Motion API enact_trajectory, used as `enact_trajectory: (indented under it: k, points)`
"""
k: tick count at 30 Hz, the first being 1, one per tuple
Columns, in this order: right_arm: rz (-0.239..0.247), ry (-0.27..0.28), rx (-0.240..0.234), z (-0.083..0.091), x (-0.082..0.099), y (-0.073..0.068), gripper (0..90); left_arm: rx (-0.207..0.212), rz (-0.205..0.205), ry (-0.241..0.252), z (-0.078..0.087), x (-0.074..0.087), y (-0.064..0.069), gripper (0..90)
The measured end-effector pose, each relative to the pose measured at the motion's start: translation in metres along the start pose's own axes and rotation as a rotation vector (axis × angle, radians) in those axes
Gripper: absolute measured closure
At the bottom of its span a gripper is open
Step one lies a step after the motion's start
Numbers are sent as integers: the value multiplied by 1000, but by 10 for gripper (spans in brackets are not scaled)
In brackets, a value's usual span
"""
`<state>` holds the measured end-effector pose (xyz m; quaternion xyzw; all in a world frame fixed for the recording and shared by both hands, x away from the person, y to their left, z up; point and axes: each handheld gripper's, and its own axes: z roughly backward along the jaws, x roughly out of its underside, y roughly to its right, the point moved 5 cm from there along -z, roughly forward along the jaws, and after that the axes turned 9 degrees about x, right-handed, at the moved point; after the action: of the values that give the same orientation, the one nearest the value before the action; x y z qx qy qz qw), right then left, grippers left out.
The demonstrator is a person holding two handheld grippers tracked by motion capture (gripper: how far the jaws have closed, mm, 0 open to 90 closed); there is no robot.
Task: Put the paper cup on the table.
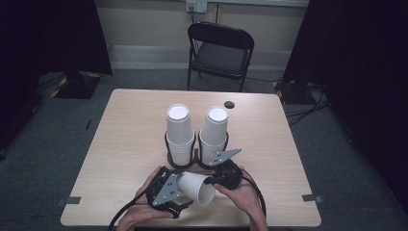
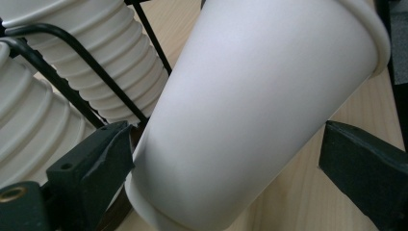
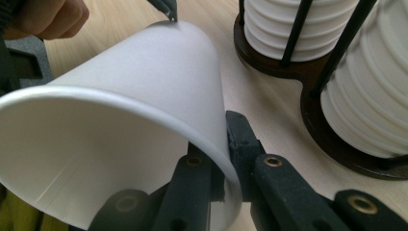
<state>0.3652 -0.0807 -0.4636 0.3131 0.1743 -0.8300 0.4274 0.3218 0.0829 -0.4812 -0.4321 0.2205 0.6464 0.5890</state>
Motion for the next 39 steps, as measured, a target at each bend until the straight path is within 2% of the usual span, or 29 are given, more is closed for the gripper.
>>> enact_trajectory:
  k: [5, 8, 9, 10, 12, 13, 14, 17, 23, 28, 30, 31, 33, 39]
  points:
    - [-4, 8, 4, 0, -2, 1, 873, 18, -11, 0, -4, -5, 2, 43]
    - [-5, 13, 5, 0, -3, 1, 870, 10, -7, 2, -6, -6, 3, 40]
    - [-8, 12, 6, 0, -3, 2, 870, 10, -17, -6, -6, -6, 2, 36]
    - [-10, 11, 6, 0, -2, 2, 882, 0, -4, -2, -7, -6, 3, 41]
    - [-40, 49, -37, 1, -5, 1, 888, -21, -13, -25, -12, -7, 5, 47]
    - [-35, 50, -42, 1, -6, 0, 889, -21, -13, -25, -12, -7, 5, 61]
    - [-29, 41, -28, -1, -7, -1, 888, -29, -18, -25, -15, -9, 6, 57]
    - [-26, 35, -31, -2, -8, -2, 889, -22, -9, -11, -16, -12, 6, 37]
    - [-54, 34, -43, -4, -11, -3, 888, -34, 4, 8, -19, -17, 5, 18]
    - [-69, 26, -61, -10, -13, -6, 887, -25, 2, 28, -21, -20, 6, 30]
    - [-82, 26, -65, -11, -13, -5, 887, -26, 8, 31, -21, -20, 6, 32]
    - [-93, 24, -67, -11, -13, -5, 886, -13, 29, 46, -21, -20, 4, 39]
    - [-104, 22, -69, -11, -13, -4, 881, -9, 32, 64, -22, -21, 4, 43]
    - [-115, -6, -77, -13, -11, -5, 869, -4, 8, 51, -25, -23, 5, 50]
